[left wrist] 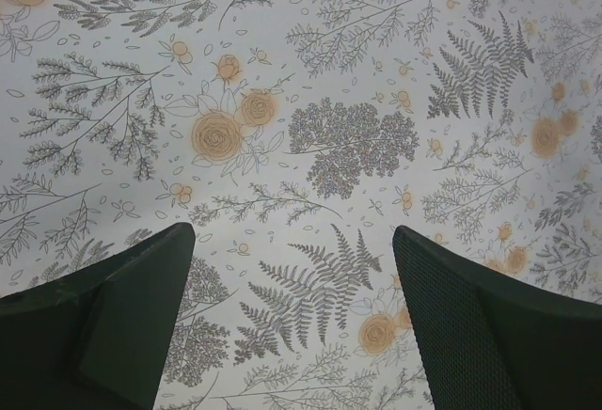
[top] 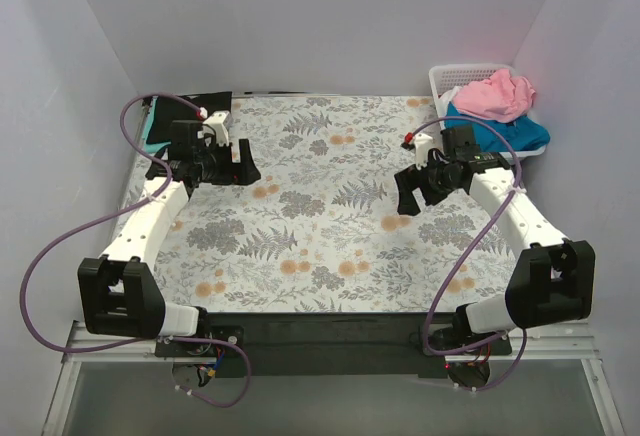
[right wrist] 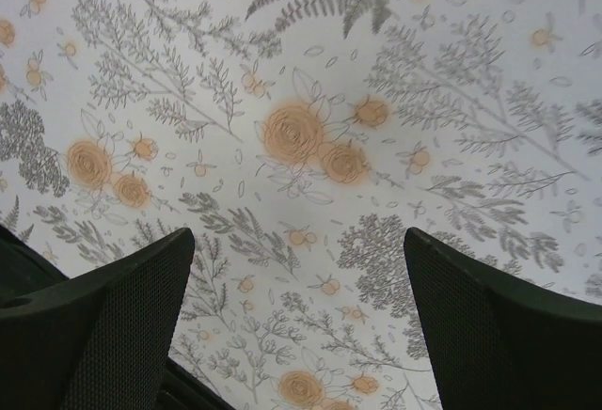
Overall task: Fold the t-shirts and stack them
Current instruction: Grab the tshirt from the pile
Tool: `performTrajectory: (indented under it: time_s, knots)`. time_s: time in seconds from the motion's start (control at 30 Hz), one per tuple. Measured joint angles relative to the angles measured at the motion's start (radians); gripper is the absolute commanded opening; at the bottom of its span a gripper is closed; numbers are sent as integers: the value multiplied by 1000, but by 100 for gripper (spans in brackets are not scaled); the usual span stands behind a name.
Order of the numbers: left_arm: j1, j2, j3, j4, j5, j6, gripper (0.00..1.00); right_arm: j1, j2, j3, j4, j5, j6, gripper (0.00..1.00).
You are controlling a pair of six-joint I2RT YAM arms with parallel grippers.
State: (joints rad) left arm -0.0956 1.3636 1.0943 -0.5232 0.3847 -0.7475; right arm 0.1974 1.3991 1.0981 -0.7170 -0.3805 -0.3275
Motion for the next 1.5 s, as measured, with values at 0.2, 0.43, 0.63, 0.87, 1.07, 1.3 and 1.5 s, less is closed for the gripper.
performTrajectory:
  time_s: [0.2, 0.43, 0.63, 0.87, 1.07, 1.3, 1.5]
  knots:
    - [0, 2, 101, -51, 16, 11, 87, 0, 74, 259, -13, 96, -10, 98]
    - [0, 1, 172, -60, 32, 28, 87, -9, 276, 645, 36, 281, -21, 98]
    - [0, 14, 207, -61, 46, 47, 87, -82, 504, 897, 100, 428, -21, 98]
    - [0, 81, 241, -61, 56, 61, 87, -192, 726, 1076, 174, 550, -24, 98]
    - [0, 138, 266, -84, 61, 79, 87, -278, 795, 1061, 297, 650, -27, 98]
    - [0, 178, 293, -112, 61, 102, 87, -330, 904, 1076, 427, 655, 15, 97]
    - [0, 216, 331, -136, 61, 116, 87, -330, 1001, 1076, 459, 611, 61, 90]
